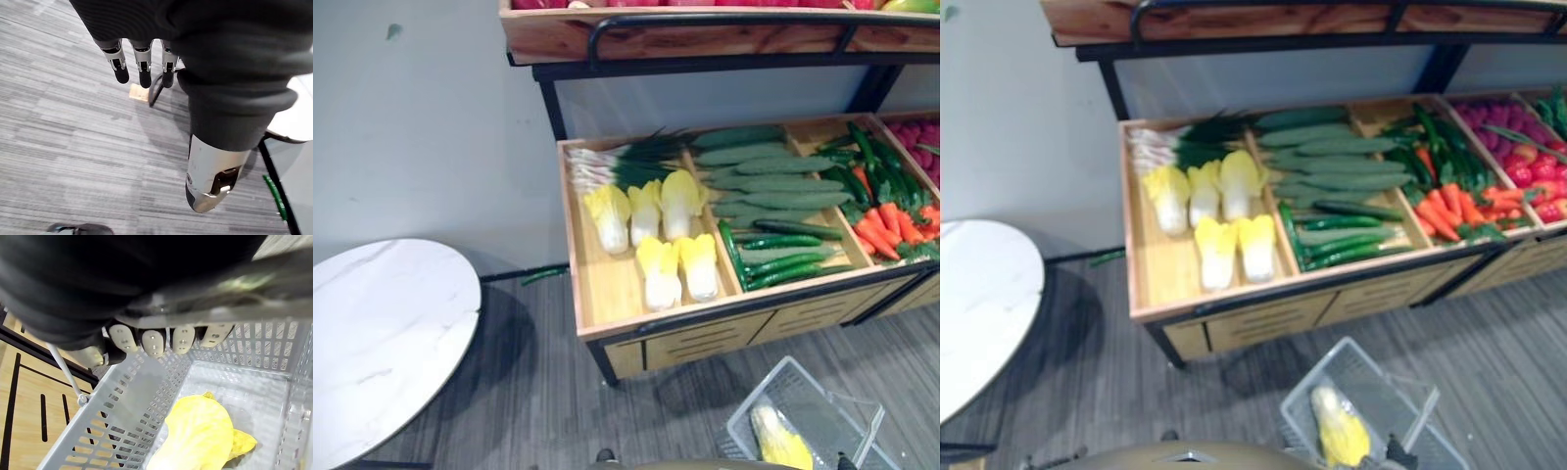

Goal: Pick vegetable in the basket

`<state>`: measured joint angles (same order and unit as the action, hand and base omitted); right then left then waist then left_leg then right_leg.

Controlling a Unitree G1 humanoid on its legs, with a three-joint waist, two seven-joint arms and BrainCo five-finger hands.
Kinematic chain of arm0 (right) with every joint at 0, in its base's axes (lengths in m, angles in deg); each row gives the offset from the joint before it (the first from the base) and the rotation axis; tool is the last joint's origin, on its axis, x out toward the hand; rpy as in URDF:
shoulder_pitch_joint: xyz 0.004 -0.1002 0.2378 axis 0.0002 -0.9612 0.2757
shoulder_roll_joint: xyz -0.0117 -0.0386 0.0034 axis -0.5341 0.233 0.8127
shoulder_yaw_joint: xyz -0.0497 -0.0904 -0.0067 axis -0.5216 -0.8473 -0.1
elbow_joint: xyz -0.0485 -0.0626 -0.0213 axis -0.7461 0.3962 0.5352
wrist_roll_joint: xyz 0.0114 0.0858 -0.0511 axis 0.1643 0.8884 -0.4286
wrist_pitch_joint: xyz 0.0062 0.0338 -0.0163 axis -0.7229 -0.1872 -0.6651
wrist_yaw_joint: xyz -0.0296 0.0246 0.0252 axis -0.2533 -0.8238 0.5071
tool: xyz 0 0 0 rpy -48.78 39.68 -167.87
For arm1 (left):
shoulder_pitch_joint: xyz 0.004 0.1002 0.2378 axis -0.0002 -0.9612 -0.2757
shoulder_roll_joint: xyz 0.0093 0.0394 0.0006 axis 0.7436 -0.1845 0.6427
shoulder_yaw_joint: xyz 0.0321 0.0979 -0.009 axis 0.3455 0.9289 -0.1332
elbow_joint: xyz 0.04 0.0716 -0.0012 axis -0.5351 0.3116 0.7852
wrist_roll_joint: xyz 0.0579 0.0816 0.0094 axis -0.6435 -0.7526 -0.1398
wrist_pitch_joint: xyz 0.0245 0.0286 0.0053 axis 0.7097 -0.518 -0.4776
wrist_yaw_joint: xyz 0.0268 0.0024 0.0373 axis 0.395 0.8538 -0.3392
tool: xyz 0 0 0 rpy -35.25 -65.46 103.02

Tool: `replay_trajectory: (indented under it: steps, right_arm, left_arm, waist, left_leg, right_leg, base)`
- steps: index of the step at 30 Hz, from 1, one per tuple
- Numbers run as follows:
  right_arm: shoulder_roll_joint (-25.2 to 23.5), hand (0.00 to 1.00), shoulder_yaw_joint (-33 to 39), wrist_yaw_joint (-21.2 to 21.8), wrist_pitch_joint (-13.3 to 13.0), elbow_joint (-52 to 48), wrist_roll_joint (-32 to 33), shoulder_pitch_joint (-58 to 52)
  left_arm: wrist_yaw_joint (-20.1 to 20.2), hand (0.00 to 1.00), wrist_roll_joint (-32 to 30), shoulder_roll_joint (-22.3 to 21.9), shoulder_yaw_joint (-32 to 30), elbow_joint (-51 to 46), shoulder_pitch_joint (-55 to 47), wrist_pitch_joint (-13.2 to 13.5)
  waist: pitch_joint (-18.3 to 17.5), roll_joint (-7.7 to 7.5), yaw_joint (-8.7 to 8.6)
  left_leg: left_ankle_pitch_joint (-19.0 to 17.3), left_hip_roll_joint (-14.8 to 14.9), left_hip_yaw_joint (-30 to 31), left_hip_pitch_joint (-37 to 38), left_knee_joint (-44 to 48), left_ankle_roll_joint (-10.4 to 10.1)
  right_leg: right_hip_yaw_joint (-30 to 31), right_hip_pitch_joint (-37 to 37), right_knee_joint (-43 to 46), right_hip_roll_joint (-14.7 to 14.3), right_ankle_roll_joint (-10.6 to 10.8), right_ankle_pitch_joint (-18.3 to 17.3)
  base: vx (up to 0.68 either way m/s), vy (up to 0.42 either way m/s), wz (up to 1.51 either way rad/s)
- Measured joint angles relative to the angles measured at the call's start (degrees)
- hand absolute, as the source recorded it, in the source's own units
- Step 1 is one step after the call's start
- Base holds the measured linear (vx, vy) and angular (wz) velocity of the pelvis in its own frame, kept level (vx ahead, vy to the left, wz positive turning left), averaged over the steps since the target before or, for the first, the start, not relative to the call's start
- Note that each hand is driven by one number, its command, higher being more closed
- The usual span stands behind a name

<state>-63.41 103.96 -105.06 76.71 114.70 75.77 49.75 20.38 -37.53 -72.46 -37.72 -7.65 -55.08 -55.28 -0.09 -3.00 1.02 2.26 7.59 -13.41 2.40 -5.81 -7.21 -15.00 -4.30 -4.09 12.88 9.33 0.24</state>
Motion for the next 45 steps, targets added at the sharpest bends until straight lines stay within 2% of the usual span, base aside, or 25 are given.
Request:
replay_trajectory:
  steps: [4,7,11,13,15,17,20,22,23,24,25,26,28,29,30,33,35,36,37,38,39,40,41,43,45]
  right_arm:
    - [0.4,1.0,-0.7,-0.6,-0.4,1.7,0.0,1.0]
    - [0.9,1.0,-1.4,-0.4,-0.5,1.9,-0.1,1.7]
    - [1.5,1.0,-2.5,-0.4,-0.5,1.9,-0.2,1.5]
    - [1.8,1.0,-2.9,-0.4,-0.6,1.9,-0.2,1.8]
    - [2.5,1.0,-2.8,-0.4,-0.8,1.7,-0.1,2.1]
    - [2.1,1.0,-2.7,-0.5,-0.9,0.8,0.0,2.1]
    - [0.2,1.0,-3.7,-0.4,-1.3,-2.9,0.2,2.1]
    - [-0.7,1.0,-6.2,-0.4,-1.8,-5.8,0.1,2.1]
    - [-0.4,1.0,-8.0,-0.4,-2.2,-7.6,0.1,2.3]
    - [-0.1,1.0,-10.0,-0.5,-2.5,-8.4,0.2,3.7]
    - [-0.1,1.0,-10.2,-0.5,-2.6,-8.8,0.2,4.4]
    - [0.5,1.0,-10.3,-0.6,-2.7,-9.0,0.1,4.4]
    - [1.5,1.0,-12.0,-0.5,-2.7,-8.8,-0.3,4.7]
    - [1.3,1.0,-12.0,-0.5,-2.9,-8.8,-0.8,4.6]
    - [1.4,1.0,-9.7,-0.8,-3.1,-8.7,-0.8,2.4]
    - [1.7,1.0,-9.1,-1.2,-2.6,-8.1,-0.6,1.3]
    - [1.2,1.0,-8.9,-1.7,-2.2,-7.7,-0.6,1.2]
    - [1.2,1.0,-10.5,-1.7,-2.2,-7.1,-0.6,2.1]
    - [1.9,1.0,-12.6,-1.7,-2.7,-7.4,-0.8,2.4]
    - [2.9,1.0,-14.3,-1.6,-2.9,-7.6,-1.0,2.4]
    - [3.5,1.0,-15.1,-1.5,-2.8,-7.6,-1.0,2.5]
    - [4.1,1.0,-16.9,-1.3,-2.7,-7.5,-1.1,2.8]
    - [4.6,1.0,-18.3,-0.6,-2.8,-7.6,-1.2,3.7]
    - [4.2,1.0,-18.8,-0.4,-3.2,-7.5,-1.2,4.0]
    - [3.9,1.0,-19.5,-0.3,-3.3,-7.5,-1.2,3.5]
  left_arm:
    - [1.1,0.0,0.2,0.0,0.8,0.4,0.1,-0.6]
    - [3.7,0.0,0.0,0.2,5.2,2.2,0.6,-0.3]
    - [6.4,0.0,-1.0,-0.1,11.3,3.5,0.5,-0.1]
    - [7.0,0.0,-0.9,-0.1,12.8,3.5,0.9,0.1]
    - [7.2,0.0,-1.0,0.1,15.7,3.6,1.8,0.7]
    - [7.1,0.0,-1.0,0.6,17.5,3.6,2.0,0.8]
    - [7.1,0.0,-1.7,3.1,20.3,3.9,2.4,0.8]
    - [6.9,0.0,-3.3,4.3,21.8,4.7,3.4,0.7]
    - [6.8,0.0,-4.2,4.4,22.2,4.6,4.6,0.7]
    - [6.4,0.0,-5.0,4.1,22.4,4.5,5.2,0.8]
    - [6.4,0.0,-5.2,4.2,22.8,4.3,5.9,0.8]
    - [6.2,0.0,-5.3,4.3,23.3,3.3,6.1,0.9]
    - [6.3,0.0,-5.4,4.3,23.4,3.2,6.0,0.7]
    - [6.4,0.0,-5.4,4.2,23.5,3.1,5.9,0.7]
    - [7.0,0.0,-5.3,2.2,23.3,3.4,6.9,0.8]
    - [7.3,0.0,-5.3,0.8,23.4,3.4,7.7,0.9]
    - [7.3,0.0,-5.3,0.8,22.4,3.0,7.7,0.8]
    - [7.2,0.0,-5.2,1.3,21.0,3.1,7.0,0.7]
    - [7.1,0.0,-4.9,1.4,20.9,3.1,5.9,0.7]
    - [7.1,0.0,-4.8,0.9,20.9,3.9,4.7,0.8]
    - [6.7,0.0,-4.3,0.4,20.1,4.0,4.2,1.2]
    - [6.5,0.0,-4.3,-0.3,19.8,3.9,4.0,1.6]
    - [6.6,0.0,-4.3,-0.2,19.8,3.9,3.6,2.0]
    - [6.5,0.0,-4.3,-0.5,19.8,3.7,3.6,2.0]
    - [6.3,0.0,-4.3,-0.5,20.1,3.4,3.1,2.1]
  waist:
    - [0.1,0.13,-0.21]
    - [0.3,0.55,-1.13]
    - [1.0,0.77,-1.1]
    - [2.0,0.72,-1.28]
    - [3.7,1.66,-1.86]
    - [4.6,1.87,-2.3]
    - [5.1,1.3,-2.42]
    - [5.8,1.58,-2.56]
    - [6.5,2.29,-2.5]
    - [8.4,3.71,-2.36]
    - [9.3,3.26,-2.81]
    - [10.1,2.59,-2.63]
    - [10.3,2.23,-2.55]
    - [10.4,2.39,-2.6]
    - [11.0,4.49,-5.7]
    - [11.2,5.15,-5.78]
    - [11.3,4.08,-5.25]
    - [11.5,2.42,-4.35]
    - [11.4,2.79,-3.68]
    - [11.8,3.8,-3.66]
    - [11.9,4.25,-3.46]
    - [11.7,5.04,-1.89]
    - [11.8,4.97,-1.39]
    - [11.8,4.92,-0.59]
    - [11.8,4.92,0.43]
  left_leg:
    - [-0.4,0.1,-0.7,0.7,0.1,-0.2]
    - [-0.6,0.1,-1.5,1.2,0.1,-0.2]
    - [-1.5,0.3,-3.7,3.0,0.4,-0.4]
    - [-4.3,0.8,-4.3,1.8,5.2,-0.3]
    - [-12.3,3.7,-4.3,-3.0,18.8,-0.6]
    - [-15.6,5.3,-5.2,-4.1,24.4,-0.5]
    - [-18.7,7.4,-11.3,-4.2,28.5,-0.3]
    - [-19.4,8.8,-17.1,-3.6,28.1,-0.3]
    - [-19.1,9.3,-22.4,-2.1,26.7,0.4]
    - [-17.5,10.1,-28.2,0.0,23.2,2.1]
    - [-16.7,9.5,-30.5,1.3,21.6,2.5]
    - [-15.7,7.6,-35.1,4.6,18.6,2.4]
    - [-15.6,6.8,-40.4,6.8,17.9,2.5]
    - [-15.6,6.0,-43.7,8.5,17.5,2.5]
    - [-13.5,2.3,-47.6,12.0,12.8,0.9]
    - [-11.7,1.9,-47.1,12.2,10.7,0.1]
    - [-11.2,2.8,-47.3,12.6,14.2,-0.9]
    - [-11.3,6.4,-47.4,11.5,24.7,-1.1]
    - [-10.7,12.3,-45.8,9.9,37.2,-0.8]
    - [-9.0,16.8,-40.3,7.5,45.9,1.7]
    - [-7.1,18.2,-35.9,5.3,49.9,2.9]
    - [-6.8,17.6,-26.8,2.1,54.3,3.7]
    - [-8.9,14.9,-17.9,-1.3,55.9,3.6]
    - [-10.0,11.4,-10.2,-3.9,54.5,2.9]
    - [-12.8,6.8,-1.4,-6.8,46.5,1.5]
  right_leg:
    - [1.3,0.0,0.0,-0.2,0.0,0.0]
    - [2.0,0.1,0.0,-0.2,0.0,0.0]
    - [4.0,0.0,0.3,-0.2,0.0,0.0]
    - [4.8,0.2,1.7,0.1,0.2,-0.6]
    - [6.3,2.6,8.4,0.1,0.3,-4.6]
    - [8.4,4.8,12.6,-0.2,0.8,-6.2]
    - [15.1,8.3,13.1,-1.5,2.5,-4.4]
    - [17.9,11.5,11.5,-3.2,1.2,1.8]
    - [16.6,13.4,8.2,-4.8,-2.0,8.6]
    - [10.0,13.3,5.9,-5.3,-4.9,12.7]
    - [4.2,13.6,10.6,-4.7,-7.0,9.5]
    - [-5.4,15.0,19.5,-3.0,-9.1,2.6]
    - [-12.8,14.9,24.9,-1.7,-11.3,-1.0]
    - [-16.6,14.9,25.1,-1.8,-11.7,-1.2]
    - [-13.1,13.0,16.2,-4.9,-10.7,-2.1]
    - [-12.6,12.8,14.5,-6.2,-10.3,-1.8]
    - [-11.0,13.1,14.2,-7.2,-10.4,-2.9]
    - [-8.5,13.0,14.0,-7.1,-10.8,-3.2]
    - [-6.1,11.9,12.9,-8.5,-11.0,-3.3]
    - [-4.5,10.3,11.7,-10.3,-11.3,-3.1]
    - [-3.1,9.7,11.3,-11.3,-12.1,-2.7]
    - [0.6,9.4,11.1,-12.3,-12.7,-2.6]
    - [3.7,9.0,10.9,-12.5,-12.7,-2.6]
    - [6.8,7.9,9.7,-12.6,-12.7,-2.6]
    - [10.9,6.7,7.8,-12.5,-12.1,-2.3]
  base:
    - [0.02,-0.016,-0.13]
    - [0.0,-0.01,-0.15]
    - [-0.01,-0.003,-0.27]
    - [-0.02,0.007,-0.19]
    - [-0.05,0.014,-0.22]
    - [-0.01,0.059,-0.44]
    - [0.0,0.091,-1.07]
    - [-0.04,0.14,-1.72]
    - [-0.11,0.206,-1.99]
    - [-0.11,0.21,-1.88]
    - [-0.06,0.199,-1.88]
    - [-0.01,0.127,-1.42]
    - [-0.03,0.081,-1.66]
    - [-0.07,-0.025,-2.68]
    - [-0.06,-0.076,-2.34]
    - [-0.03,-0.086,-0.63]
    - [-0.04,-0.065,-0.38]
    - [-0.07,-0.107,-1.09]
    - [-0.03,-0.139,-1.21]
    - [0.02,-0.058,-1.03]
    - [0.05,-0.013,-1.14]
    - [0.07,0.049,-1.47]
    - [0.09,0.06,-1.47]
    - [0.13,0.067,-1.07]
    - [0.14,0.093,-0.99]
